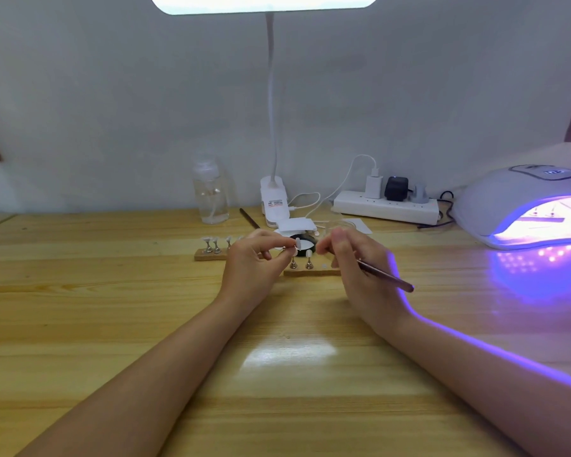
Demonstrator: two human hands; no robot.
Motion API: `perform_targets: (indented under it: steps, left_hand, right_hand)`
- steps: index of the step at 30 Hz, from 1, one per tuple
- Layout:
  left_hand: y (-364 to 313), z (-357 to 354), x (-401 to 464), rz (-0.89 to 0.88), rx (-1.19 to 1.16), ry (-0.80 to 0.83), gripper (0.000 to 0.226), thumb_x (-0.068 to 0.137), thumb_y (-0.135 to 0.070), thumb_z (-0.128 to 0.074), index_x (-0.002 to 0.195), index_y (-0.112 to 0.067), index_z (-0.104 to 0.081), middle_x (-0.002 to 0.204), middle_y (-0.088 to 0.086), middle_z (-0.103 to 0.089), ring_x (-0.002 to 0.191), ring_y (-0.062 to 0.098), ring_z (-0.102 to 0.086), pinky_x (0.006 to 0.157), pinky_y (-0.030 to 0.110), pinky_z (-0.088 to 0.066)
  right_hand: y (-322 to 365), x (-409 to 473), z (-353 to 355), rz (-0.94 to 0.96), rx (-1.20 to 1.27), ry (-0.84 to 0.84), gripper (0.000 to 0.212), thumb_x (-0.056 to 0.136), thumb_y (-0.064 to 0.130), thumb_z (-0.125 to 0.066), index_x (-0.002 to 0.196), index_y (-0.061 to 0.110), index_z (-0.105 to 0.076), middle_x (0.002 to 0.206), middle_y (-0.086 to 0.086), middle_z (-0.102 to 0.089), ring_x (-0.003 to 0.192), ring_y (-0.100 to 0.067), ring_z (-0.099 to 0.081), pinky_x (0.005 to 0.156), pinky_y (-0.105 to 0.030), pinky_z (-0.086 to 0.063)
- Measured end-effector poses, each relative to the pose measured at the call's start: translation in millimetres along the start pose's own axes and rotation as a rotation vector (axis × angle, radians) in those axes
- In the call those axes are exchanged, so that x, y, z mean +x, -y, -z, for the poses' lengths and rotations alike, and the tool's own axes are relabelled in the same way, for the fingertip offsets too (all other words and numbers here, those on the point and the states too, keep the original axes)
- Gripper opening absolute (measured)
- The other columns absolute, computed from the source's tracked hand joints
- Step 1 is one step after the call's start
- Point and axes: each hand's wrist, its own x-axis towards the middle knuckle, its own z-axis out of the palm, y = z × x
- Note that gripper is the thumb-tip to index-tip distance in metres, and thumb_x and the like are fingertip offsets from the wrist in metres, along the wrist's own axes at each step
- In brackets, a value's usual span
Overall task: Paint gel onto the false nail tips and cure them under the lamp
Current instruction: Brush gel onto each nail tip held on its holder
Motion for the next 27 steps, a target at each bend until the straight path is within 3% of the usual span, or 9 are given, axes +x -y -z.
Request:
perform_targets:
  steps: [3,8,10,13,18,23,27]
  left_hand:
    - [-0.9,-0.1,-0.2,0.009,0.023,0.009,0.024,0.076,-0.006,-0.071,0.082,-0.028,-0.068,0.078,-0.012,-0.06,0.062,0.004,-0.042,0.06,0.008,-0.037]
    - [-1.5,-0.4,-0.5,0.002,0.034,0.001,0.026,0.076,-0.005,-0.071,0.08,-0.031,-0.067,0.077,-0.014,-0.059,0.061,0.004,-0.042,0.061,0.01,-0.036]
    - [-1.9,0.1,-0.9,-0.018,0.056,0.003,0.026,0.075,-0.006,-0.071,0.081,-0.03,-0.067,0.075,-0.015,-0.058,0.062,0.004,-0.042,0.061,0.011,-0.035]
    - [-2.0,0.6,-1.1,-0.016,0.065,-0.002,0.025,0.075,-0.006,-0.071,0.081,-0.03,-0.068,0.075,-0.016,-0.058,0.062,0.005,-0.042,0.061,0.01,-0.035]
    - [-2.9,0.3,-0.8,-0.005,0.082,0.014,0.023,0.076,-0.007,-0.071,0.082,-0.029,-0.068,0.075,-0.016,-0.058,0.063,0.004,-0.041,0.061,0.007,-0.033]
    - [-3.1,0.8,-0.8,0.0,0.078,0.019,0.023,0.076,-0.007,-0.071,0.083,-0.029,-0.068,0.077,-0.015,-0.059,0.065,0.003,-0.044,0.061,0.009,-0.035]
    - [-4.1,0.6,-1.5,-0.004,0.069,0.012,0.023,0.075,-0.006,-0.071,0.084,-0.027,-0.068,0.076,-0.014,-0.059,0.062,-0.002,-0.047,0.06,0.01,-0.036]
  right_hand:
    - [-0.6,-3.8,-2.0,-0.054,0.056,0.014,0.042,0.091,0.049,-0.04,0.062,0.027,-0.062,0.062,0.005,-0.065,0.06,-0.005,-0.061,0.064,-0.028,-0.052]
    - [2.4,-0.9,1.4,0.06,-0.019,-0.005,0.031,0.089,0.046,-0.036,0.072,0.033,-0.059,0.069,0.013,-0.062,0.07,0.0,-0.058,0.061,-0.012,-0.043]
    - [0.9,-1.0,1.0,0.024,-0.019,0.03,0.034,0.09,0.049,-0.037,0.07,0.033,-0.06,0.073,0.012,-0.063,0.071,-0.002,-0.059,0.065,-0.018,-0.047]
    - [-0.5,-4.2,-1.5,-0.094,0.088,0.037,0.047,0.092,0.05,-0.044,0.06,0.024,-0.064,0.062,0.006,-0.066,0.06,-0.007,-0.063,0.067,-0.029,-0.051]
    - [2.8,-1.8,2.4,0.013,0.002,0.001,0.034,0.088,0.045,-0.034,0.069,0.031,-0.06,0.076,0.013,-0.064,0.07,0.001,-0.059,0.064,-0.012,-0.044]
    - [-1.5,-2.7,0.3,-0.164,0.101,-0.012,0.047,0.092,0.044,-0.042,0.058,0.021,-0.065,0.061,0.006,-0.066,0.059,-0.01,-0.064,0.069,-0.037,-0.054]
    - [2.0,-1.0,2.9,0.017,0.002,-0.02,0.034,0.088,0.041,-0.035,0.069,0.031,-0.06,0.072,0.013,-0.064,0.067,-0.002,-0.058,0.063,-0.018,-0.047]
